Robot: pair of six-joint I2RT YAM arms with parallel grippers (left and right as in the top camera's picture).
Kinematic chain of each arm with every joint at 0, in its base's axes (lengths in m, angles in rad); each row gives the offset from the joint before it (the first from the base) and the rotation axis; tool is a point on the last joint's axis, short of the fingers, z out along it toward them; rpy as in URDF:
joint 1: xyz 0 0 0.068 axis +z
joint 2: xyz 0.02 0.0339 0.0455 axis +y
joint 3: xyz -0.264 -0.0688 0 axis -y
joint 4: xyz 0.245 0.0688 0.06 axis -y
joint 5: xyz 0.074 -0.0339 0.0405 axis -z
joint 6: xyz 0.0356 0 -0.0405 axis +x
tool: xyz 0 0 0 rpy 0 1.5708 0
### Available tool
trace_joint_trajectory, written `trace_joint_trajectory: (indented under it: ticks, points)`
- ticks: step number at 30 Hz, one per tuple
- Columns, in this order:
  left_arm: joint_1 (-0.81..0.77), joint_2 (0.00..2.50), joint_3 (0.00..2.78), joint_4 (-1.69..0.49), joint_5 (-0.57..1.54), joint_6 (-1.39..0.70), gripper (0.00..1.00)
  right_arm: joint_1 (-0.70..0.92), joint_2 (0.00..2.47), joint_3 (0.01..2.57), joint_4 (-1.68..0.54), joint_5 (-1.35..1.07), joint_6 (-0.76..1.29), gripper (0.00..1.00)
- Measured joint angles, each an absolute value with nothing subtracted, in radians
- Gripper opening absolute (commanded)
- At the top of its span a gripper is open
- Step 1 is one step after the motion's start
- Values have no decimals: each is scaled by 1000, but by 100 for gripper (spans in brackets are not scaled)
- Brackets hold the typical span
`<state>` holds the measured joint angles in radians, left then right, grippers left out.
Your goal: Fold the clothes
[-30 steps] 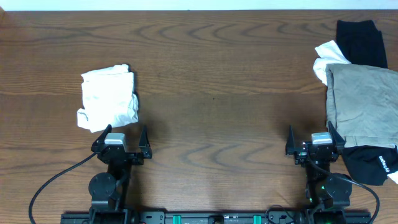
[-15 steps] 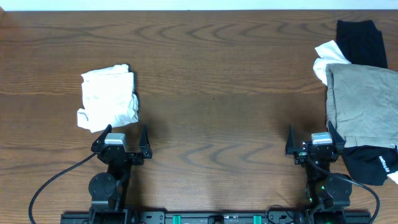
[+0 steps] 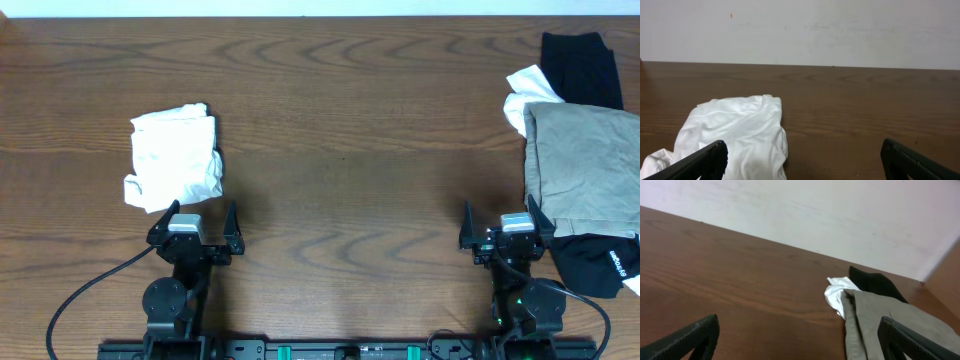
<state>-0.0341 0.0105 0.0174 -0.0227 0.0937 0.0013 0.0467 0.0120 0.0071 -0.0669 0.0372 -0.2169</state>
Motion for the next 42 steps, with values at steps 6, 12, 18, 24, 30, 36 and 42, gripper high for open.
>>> trace_joint_trajectory:
  ticks: [6,12,18,24,30,36,42]
  points:
    - [-34,10,17,-23,93,1,98,47,12,7,-67,-17,-210,99]
    - [-34,10,17,-1,100,-27,98,47,12,7,-63,-61,-76,99]
    - [-34,12,40,-28,212,-128,98,47,12,35,-113,-99,12,99]
    - [-34,80,267,-214,311,-215,98,46,57,229,-288,-98,38,99]
    - [-33,276,595,-457,347,-224,98,46,213,469,-477,-91,45,99]
    - [-33,563,877,-767,382,-209,98,46,446,709,-754,-89,46,99]
    - [-33,764,1063,-863,396,-171,98,46,591,843,-858,-91,46,99]
